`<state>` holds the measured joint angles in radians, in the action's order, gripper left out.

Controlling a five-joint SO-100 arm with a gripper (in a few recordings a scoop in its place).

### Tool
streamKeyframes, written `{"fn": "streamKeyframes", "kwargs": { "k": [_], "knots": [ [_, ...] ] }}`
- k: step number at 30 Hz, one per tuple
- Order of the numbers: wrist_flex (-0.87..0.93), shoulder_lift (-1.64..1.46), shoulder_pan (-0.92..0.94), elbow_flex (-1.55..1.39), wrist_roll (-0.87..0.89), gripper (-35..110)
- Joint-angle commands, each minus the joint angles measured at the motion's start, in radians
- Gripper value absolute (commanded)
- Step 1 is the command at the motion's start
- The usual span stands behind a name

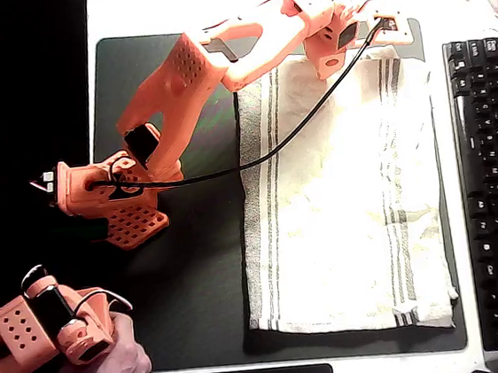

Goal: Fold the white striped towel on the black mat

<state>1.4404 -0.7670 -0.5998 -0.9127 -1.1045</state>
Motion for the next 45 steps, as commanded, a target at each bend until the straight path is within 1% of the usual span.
{"fn": "streamKeyframes", "kwargs": {
  "k": [1,3,9,22,32,45],
  "knots": [
    [0.006,-0.025,-0.015,-0.038,-0.052,2],
    [0.005,-0.041,-0.015,-0.054,-0.106,0],
    [0.009,-0.066,-0.014,-0.06,-0.238,0],
    [0.037,-0.13,-0.012,-0.107,-0.399,0],
    [0.044,-0.209,0.0,-0.127,-0.439,0],
    [0.109,-0.405,0.02,-0.169,-0.416,0]
  ]
}}
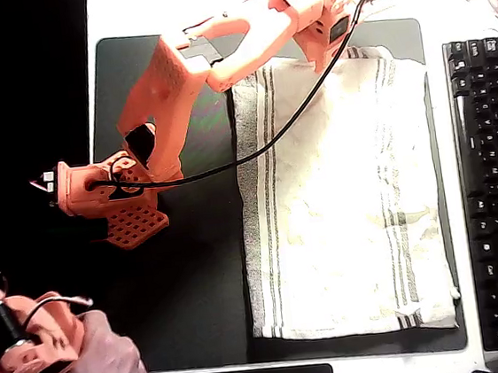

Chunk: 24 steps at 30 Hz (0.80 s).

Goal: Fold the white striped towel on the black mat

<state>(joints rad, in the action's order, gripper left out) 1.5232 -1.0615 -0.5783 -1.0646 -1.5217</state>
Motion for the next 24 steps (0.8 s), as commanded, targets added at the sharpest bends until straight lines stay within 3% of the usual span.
{"fn": "streamKeyframes", "kwargs": {
  "k": [1,14,24],
  "knots": [
    [0.026,-0.133,0.003,-0.031,0.003,0],
    [0.103,-0.382,0.121,-0.106,-0.006,0],
    [0.156,-0.485,0.359,-0.109,-0.115,0]
  ]
}}
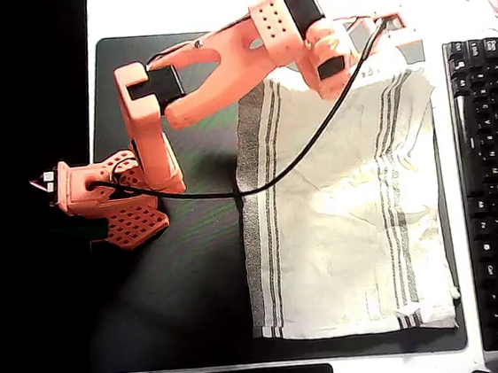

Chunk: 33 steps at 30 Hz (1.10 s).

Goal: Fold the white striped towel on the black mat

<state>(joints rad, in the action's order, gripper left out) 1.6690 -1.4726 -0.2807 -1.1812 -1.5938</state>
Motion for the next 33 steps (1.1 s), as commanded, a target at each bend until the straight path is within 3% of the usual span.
{"fn": "streamKeyframes", "kwargs": {
  "k": [1,17,33],
  "knots": [
    [0.011,-0.081,0.091,0.006,-0.058,0],
    [0.002,-0.087,0.52,-0.008,-0.279,0],
    [-0.215,0.144,0.828,0.031,-0.495,0]
  ]
}}
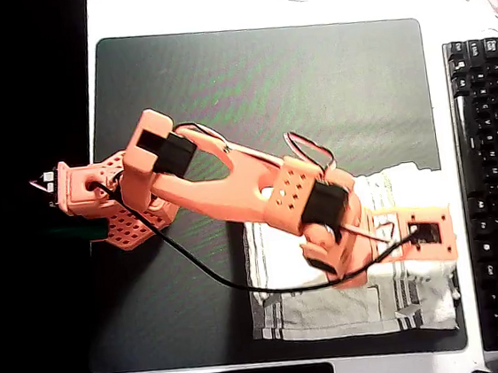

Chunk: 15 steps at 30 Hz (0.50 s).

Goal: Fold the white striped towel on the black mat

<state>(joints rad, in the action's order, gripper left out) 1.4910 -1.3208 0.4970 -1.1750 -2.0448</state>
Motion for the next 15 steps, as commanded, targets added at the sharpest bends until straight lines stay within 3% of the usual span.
{"fn": "streamKeyframes", "kwargs": {
  "k": [1,6,11,15],
  "knots": [
    [-0.054,0.005,0.064,0.018,-0.055,0],
    [-0.109,0.048,0.121,-0.014,-0.098,0],
    [-0.318,0.055,0.16,-0.153,-0.14,6],
    [-0.319,0.017,0.167,-0.19,-0.144,11]
  ]
}}
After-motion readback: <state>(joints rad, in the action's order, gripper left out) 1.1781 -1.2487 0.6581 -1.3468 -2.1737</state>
